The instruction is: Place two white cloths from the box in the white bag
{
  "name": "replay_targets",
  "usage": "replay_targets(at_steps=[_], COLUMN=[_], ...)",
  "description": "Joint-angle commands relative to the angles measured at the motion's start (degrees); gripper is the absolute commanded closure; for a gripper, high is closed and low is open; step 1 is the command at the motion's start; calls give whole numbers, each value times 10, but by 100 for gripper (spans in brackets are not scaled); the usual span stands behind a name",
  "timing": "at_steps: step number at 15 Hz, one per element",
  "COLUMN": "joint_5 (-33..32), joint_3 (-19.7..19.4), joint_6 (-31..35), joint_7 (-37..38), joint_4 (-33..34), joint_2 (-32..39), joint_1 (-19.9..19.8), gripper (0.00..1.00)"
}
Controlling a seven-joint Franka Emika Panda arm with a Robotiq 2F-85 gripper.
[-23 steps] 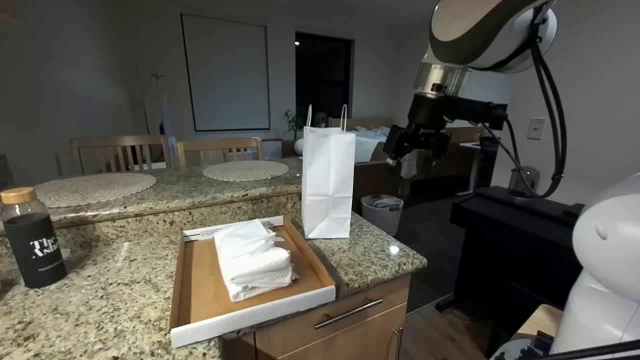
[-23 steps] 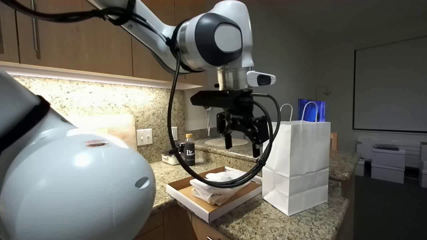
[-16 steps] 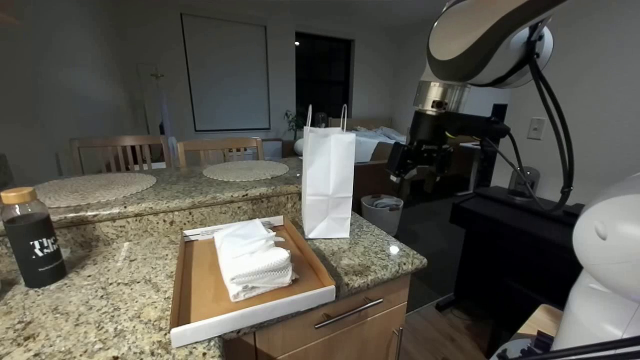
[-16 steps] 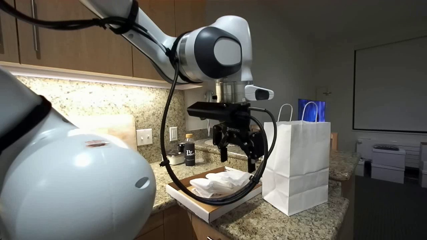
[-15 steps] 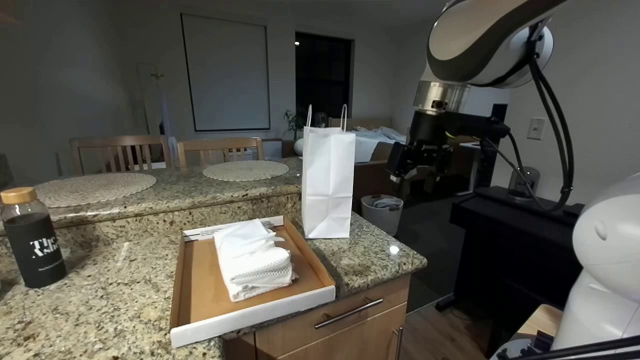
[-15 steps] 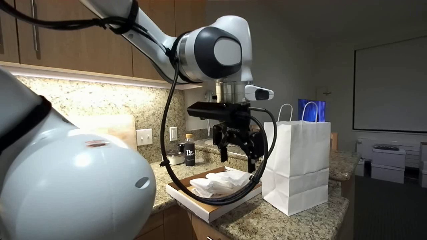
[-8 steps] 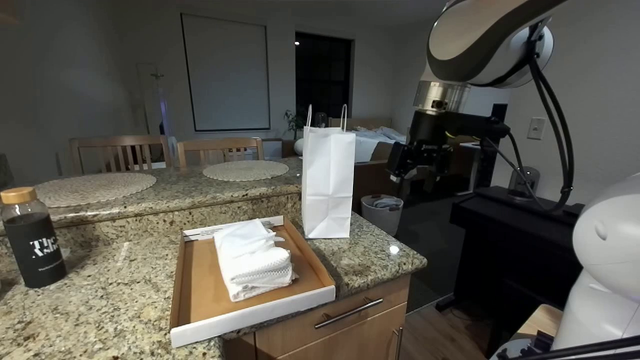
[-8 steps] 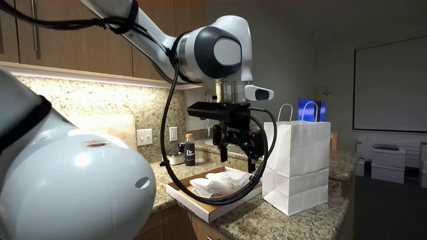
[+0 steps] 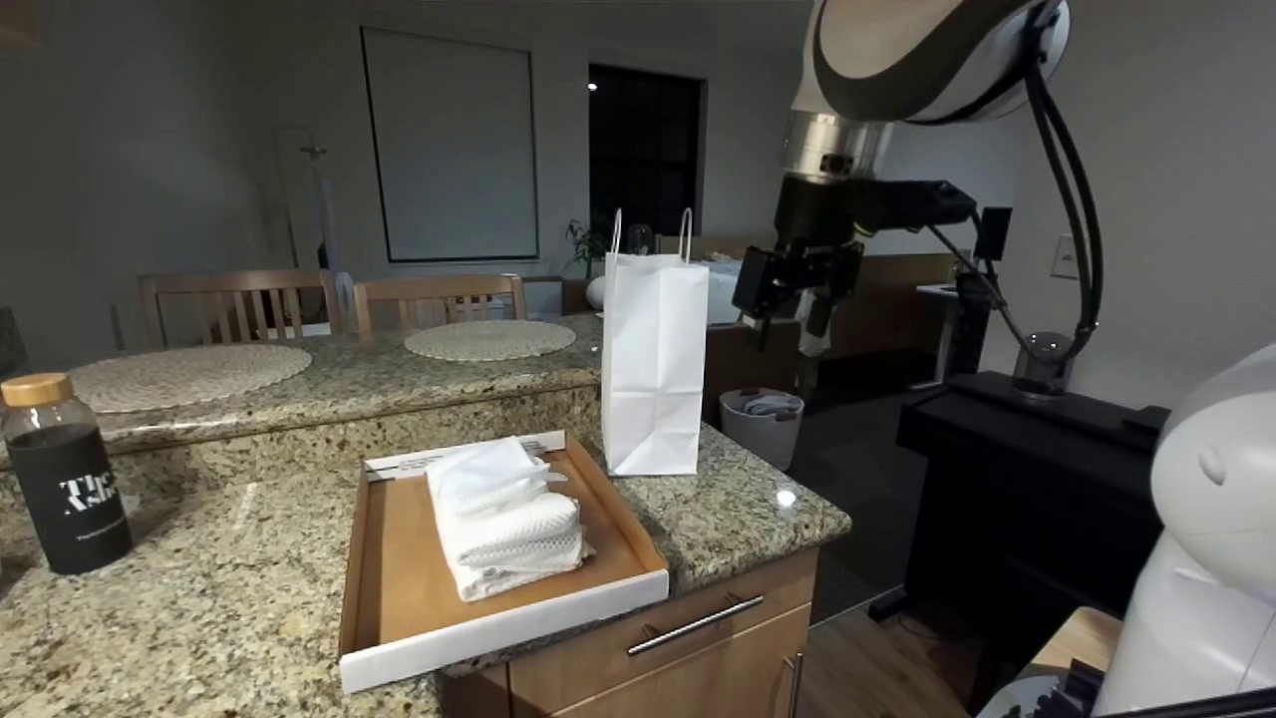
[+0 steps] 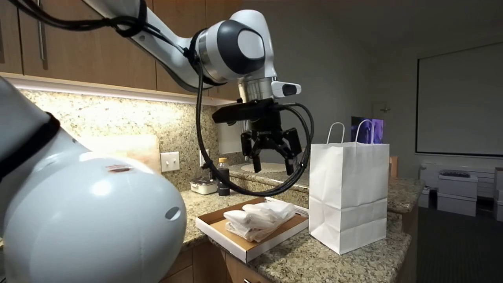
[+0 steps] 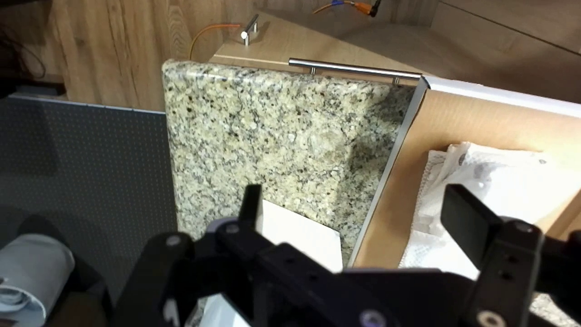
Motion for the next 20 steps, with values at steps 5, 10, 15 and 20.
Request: replay_targets(at_steps=[5,10,15,20], joint_5=[-91,-163,-306,-270], joint_3=[91,126,133,95], joint_6=[-86,-96,-21,175], joint_7=[-15,-25,-14,-62], joint_4=[163,245,266,232], joint_2=[126,247,349,375], joint_1=[59,89,96,113], gripper=[0,0,0,0])
